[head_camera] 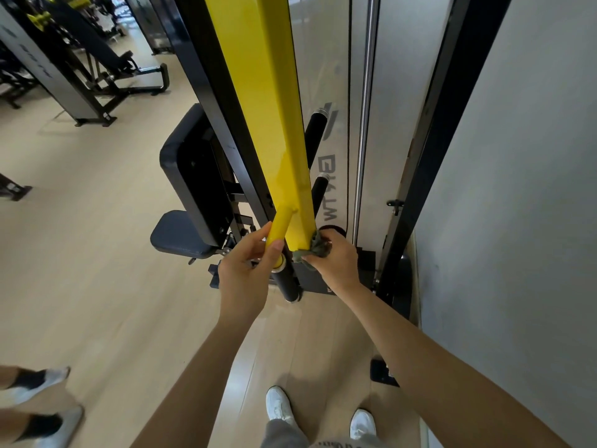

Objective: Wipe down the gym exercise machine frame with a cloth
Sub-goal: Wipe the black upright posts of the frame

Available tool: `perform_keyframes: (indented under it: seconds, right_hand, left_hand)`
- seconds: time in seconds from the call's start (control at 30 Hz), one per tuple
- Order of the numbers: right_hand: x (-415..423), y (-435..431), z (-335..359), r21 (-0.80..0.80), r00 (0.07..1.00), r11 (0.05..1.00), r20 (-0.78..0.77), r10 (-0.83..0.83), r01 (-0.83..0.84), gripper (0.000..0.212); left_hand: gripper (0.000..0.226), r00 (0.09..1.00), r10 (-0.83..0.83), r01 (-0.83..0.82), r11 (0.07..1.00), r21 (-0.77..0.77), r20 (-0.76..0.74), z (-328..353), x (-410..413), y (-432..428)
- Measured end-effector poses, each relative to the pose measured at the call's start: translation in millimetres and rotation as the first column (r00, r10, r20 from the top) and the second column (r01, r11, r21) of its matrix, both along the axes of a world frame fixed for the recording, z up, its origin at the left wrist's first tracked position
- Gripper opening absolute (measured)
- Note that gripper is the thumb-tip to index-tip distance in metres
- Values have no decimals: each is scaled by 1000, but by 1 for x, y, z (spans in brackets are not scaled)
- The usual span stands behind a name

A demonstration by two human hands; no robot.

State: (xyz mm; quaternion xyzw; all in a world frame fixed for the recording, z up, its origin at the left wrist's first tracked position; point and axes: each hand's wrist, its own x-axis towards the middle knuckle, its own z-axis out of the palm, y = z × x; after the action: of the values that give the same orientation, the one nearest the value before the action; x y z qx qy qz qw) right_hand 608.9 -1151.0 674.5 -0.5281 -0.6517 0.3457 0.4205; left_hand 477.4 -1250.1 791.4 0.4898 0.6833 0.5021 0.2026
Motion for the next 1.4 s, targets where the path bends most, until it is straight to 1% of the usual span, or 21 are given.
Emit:
perform_keyframes:
  seconds: [0.1,0.27,0.33,0.37,0.53,0.6,0.63,0.73,0.83,0.97,1.03,1.2,1.27,1.4]
  right_hand:
    - [3,1,15,19,997,1000,-74,15,-13,49]
    - [14,3,72,60,953,998,-299,52,-36,55]
    - [18,4,97,80,923,996,-377,75,-48,57]
    - [18,4,107,98,916,994,-391,85,-50,56]
    - [14,4,143,175,920,984,-385,74,-6,50]
    - [9,2,154,206,927,978,-373,40,41,50]
    - [6,1,157,226,930,972,-366,20,68,50]
    - [-2,-5,166,256,940,960,-342,-17,111,48]
    - [-5,-8,174,232,949,965,-311,-45,122,48]
    - [-4,-11,190,211,950,972,-310,-30,99,49]
    - [-3,-12,201,215,949,973,-315,-16,88,48]
    - [-3,-14,228,210,940,975,-341,4,72,41]
    - [-3,-14,238,202,928,977,-373,19,61,41]
    - [-1,-13,255,174,910,983,-415,11,67,41]
  left_hand:
    - [38,1000,-7,7,1000,10,-4,-1,0,0]
    - [46,996,-52,49,998,45,72,-4,1,0]
    - [40,992,-70,66,997,43,103,-4,1,1]
    - [35,990,-85,80,996,45,112,-4,0,2]
    - [25,968,-190,193,981,0,161,1,-15,14]
    - [27,968,-224,229,973,-36,113,5,-23,22]
    - [29,972,-222,224,974,-30,71,10,-27,26]
    - [39,978,-210,209,975,82,14,31,-32,41]
    - [43,954,-300,298,935,194,-18,52,-27,52]
    - [29,941,-335,333,893,303,-46,67,-23,66]
    - [22,926,-370,373,856,357,-80,72,-24,72]
    - [16,902,-399,429,775,464,-167,87,-33,79]
    - [13,914,-371,403,771,493,-166,94,-37,83]
    - [7,944,-308,323,803,501,-114,109,-45,90]
